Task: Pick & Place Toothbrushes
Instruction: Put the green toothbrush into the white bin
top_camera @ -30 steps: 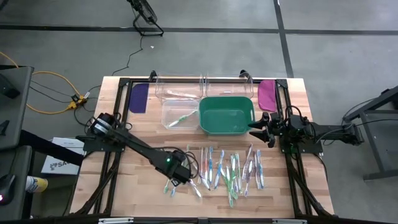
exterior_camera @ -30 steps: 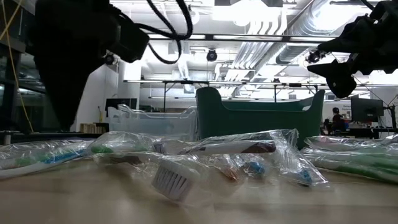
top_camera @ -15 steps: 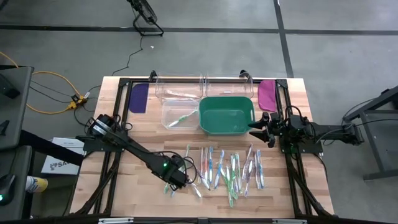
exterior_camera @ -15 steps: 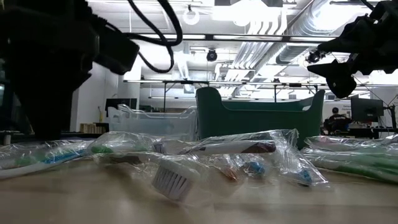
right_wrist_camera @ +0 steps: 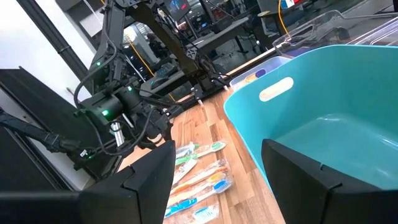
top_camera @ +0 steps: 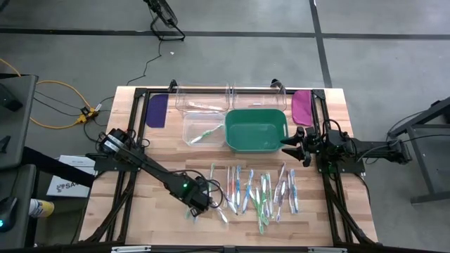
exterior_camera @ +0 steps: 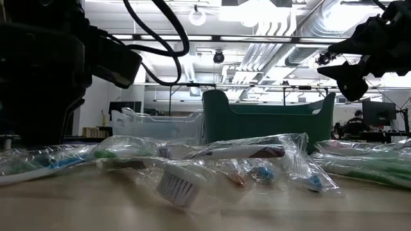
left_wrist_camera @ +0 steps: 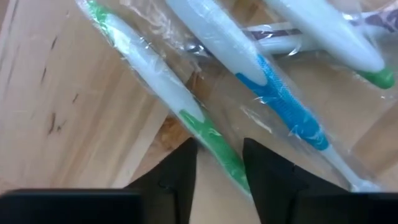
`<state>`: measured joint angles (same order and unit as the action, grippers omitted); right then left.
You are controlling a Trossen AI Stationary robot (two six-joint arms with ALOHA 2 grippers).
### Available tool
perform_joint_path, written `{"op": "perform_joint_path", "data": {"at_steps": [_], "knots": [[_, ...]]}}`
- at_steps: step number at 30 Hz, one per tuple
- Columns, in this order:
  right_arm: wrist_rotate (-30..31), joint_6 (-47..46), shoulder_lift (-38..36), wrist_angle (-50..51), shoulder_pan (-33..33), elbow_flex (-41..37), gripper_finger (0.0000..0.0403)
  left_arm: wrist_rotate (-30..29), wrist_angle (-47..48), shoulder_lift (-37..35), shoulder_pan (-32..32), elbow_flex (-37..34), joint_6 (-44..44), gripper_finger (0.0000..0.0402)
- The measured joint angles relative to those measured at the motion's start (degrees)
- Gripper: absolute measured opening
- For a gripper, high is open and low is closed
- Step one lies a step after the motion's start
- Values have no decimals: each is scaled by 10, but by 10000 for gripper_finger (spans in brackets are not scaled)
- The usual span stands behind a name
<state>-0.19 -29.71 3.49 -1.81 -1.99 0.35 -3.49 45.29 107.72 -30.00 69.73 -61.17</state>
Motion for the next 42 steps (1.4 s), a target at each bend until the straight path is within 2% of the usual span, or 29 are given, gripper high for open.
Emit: {"op": "perform_joint_path", "data": {"at_steps": [4,6,10,17,30,42], "knots": [[0,0,0,0,0,0,233,-1,7,0,0,0,11,32],[0,0,0,0,0,0,233,-2,11,0,0,0,16,14],[0,0,0,0,0,0,233,-1,35,1,0,0,23,21],[0,0,0,0,0,0,233,-20,91,-16,6,-3,20,9],[0,0,0,0,0,0,233,-91,98,-100,85,0,96,11],[0,0,0,0,0,0,233,-136,141,-117,196,122,265,12]]}}
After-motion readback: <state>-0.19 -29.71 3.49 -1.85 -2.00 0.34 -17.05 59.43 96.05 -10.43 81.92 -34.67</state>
